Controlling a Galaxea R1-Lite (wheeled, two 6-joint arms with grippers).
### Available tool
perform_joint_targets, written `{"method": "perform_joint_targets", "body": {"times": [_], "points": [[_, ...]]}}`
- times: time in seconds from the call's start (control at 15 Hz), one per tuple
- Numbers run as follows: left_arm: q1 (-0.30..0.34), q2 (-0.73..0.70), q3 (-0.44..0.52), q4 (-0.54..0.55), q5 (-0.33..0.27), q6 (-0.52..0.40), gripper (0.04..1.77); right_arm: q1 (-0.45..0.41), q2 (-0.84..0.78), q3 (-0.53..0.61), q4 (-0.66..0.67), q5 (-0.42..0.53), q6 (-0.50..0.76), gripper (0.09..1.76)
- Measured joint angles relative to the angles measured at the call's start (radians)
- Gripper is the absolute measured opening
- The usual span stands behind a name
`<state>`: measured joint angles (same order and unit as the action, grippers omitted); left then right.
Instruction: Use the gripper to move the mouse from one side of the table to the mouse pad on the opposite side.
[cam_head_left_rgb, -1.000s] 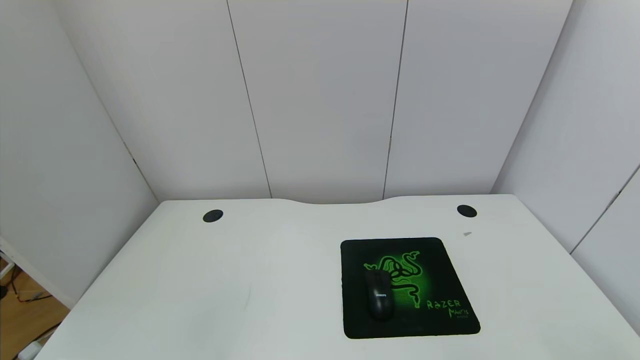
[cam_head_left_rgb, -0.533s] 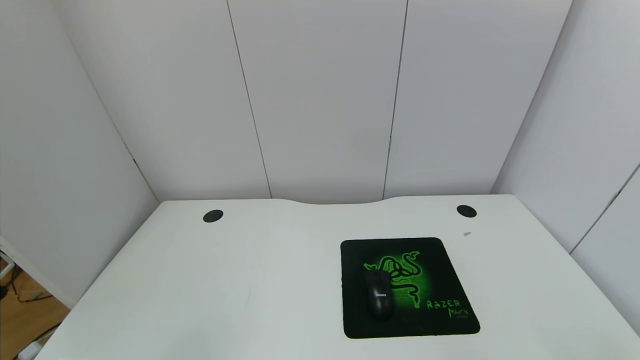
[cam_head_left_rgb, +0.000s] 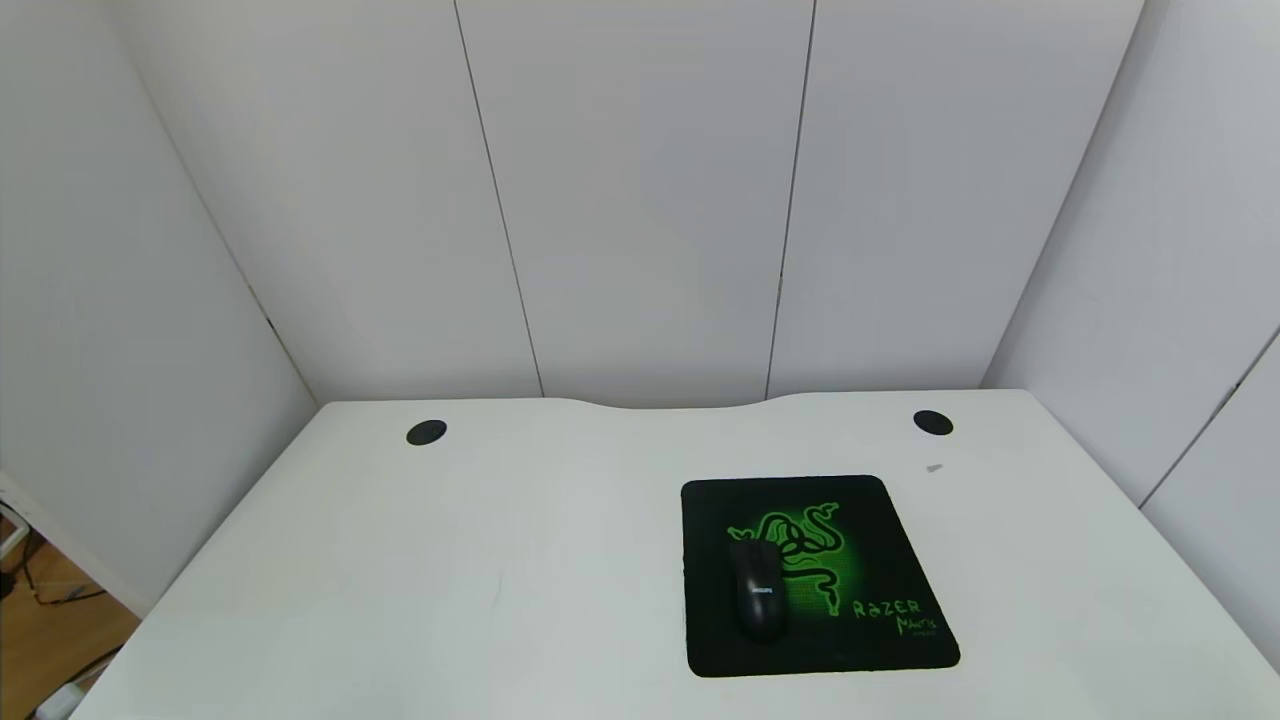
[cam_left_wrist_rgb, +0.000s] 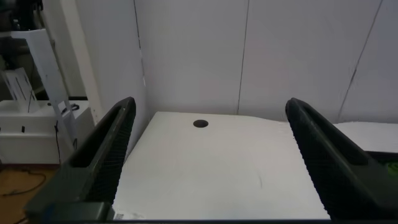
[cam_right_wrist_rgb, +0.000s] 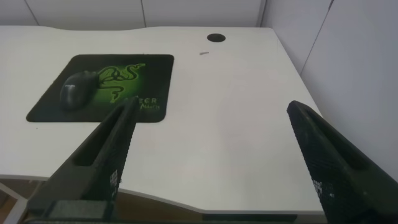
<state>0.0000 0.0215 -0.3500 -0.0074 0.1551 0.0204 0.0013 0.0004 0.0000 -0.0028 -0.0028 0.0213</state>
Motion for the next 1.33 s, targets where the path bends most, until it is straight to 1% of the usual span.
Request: {"method": "perform_joint_targets", "body": {"times": [0.2,0.33,0.53,0.6,0.67,0.8,0.93,1.07,1.2,1.27,1.33], "points": [[0.0,-0.019,0.106,-0.206,-0.036,-0.003,1.72,0.0,0.0,0.0,0.0,0.0,0.0,1.71],[0.0,-0.022,0.185,-0.262,-0.043,-0.008,1.72,0.0,0.0,0.0,0.0,0.0,0.0,1.71],[0.0,-0.022,0.285,-0.31,-0.043,-0.01,1.72,0.0,0.0,0.0,0.0,0.0,0.0,1.71],[0.0,-0.022,0.313,-0.303,-0.041,-0.01,1.72,0.0,0.0,0.0,0.0,0.0,0.0,1.71],[0.0,-0.022,0.331,-0.27,-0.036,-0.01,1.72,0.0,0.0,0.0,0.0,0.0,0.0,1.71],[0.0,-0.022,0.345,-0.171,-0.03,-0.019,1.72,0.0,0.0,0.0,0.0,0.0,0.0,1.71],[0.0,-0.022,0.347,-0.136,-0.04,-0.026,1.72,0.0,0.0,0.0,0.0,0.0,0.0,1.71],[0.0,-0.022,0.347,-0.126,-0.081,-0.028,1.72,0.0,0.0,0.0,0.0,0.0,0.0,1.71],[0.0,-0.021,0.349,-0.116,-0.11,-0.029,1.72,0.0,0.0,0.0,0.0,0.0,0.0,1.71],[0.0,-0.021,0.349,-0.096,-0.13,-0.027,1.72,0.0,0.0,0.0,0.0,0.0,0.0,1.71],[0.0,-0.021,0.349,-0.044,-0.156,-0.024,1.72,0.0,0.0,0.0,0.0,0.0,0.0,1.71]]}}
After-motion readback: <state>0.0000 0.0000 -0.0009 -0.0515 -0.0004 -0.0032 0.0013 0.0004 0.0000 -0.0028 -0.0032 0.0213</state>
